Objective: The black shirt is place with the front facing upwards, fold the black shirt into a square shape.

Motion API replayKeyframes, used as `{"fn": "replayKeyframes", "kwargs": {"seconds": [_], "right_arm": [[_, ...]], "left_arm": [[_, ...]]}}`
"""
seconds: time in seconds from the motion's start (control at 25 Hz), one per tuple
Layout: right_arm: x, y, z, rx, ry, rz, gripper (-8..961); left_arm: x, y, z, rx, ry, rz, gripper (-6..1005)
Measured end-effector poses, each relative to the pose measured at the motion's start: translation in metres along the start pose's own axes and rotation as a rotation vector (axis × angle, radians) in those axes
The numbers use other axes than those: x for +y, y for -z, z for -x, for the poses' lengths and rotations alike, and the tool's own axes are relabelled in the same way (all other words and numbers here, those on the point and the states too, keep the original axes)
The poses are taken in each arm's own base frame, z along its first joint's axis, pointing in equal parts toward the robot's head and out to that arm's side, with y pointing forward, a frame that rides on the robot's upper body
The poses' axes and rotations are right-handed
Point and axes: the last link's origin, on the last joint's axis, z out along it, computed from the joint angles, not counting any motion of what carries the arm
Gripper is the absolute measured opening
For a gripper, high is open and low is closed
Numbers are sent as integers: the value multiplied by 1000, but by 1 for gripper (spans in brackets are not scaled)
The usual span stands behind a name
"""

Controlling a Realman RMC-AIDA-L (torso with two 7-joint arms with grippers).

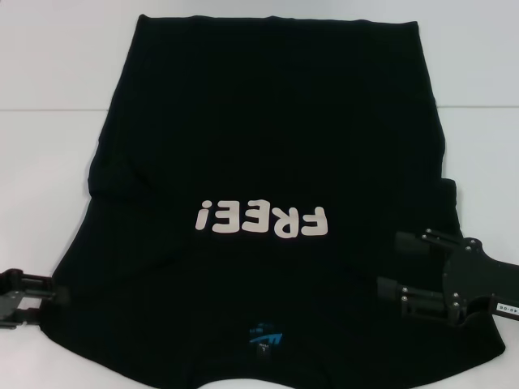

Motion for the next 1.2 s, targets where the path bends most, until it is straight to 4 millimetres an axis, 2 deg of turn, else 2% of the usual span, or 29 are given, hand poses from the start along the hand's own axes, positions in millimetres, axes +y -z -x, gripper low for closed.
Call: {"fn": "replayKeyframes", "kwargs": {"seconds": [1.0, 1.08, 1.2], "right_arm": [[0, 0, 2, -10, -1, 2, 834], [0, -1, 2, -14, -1, 6, 834], [0, -1, 3, -15, 1, 8, 834]], "left_arm": [[20, -13, -5, -47, -70, -11, 616], [21, -14, -5, -57, -81, -19, 425], [22, -16, -5, -62, -90, -23, 319]]}}
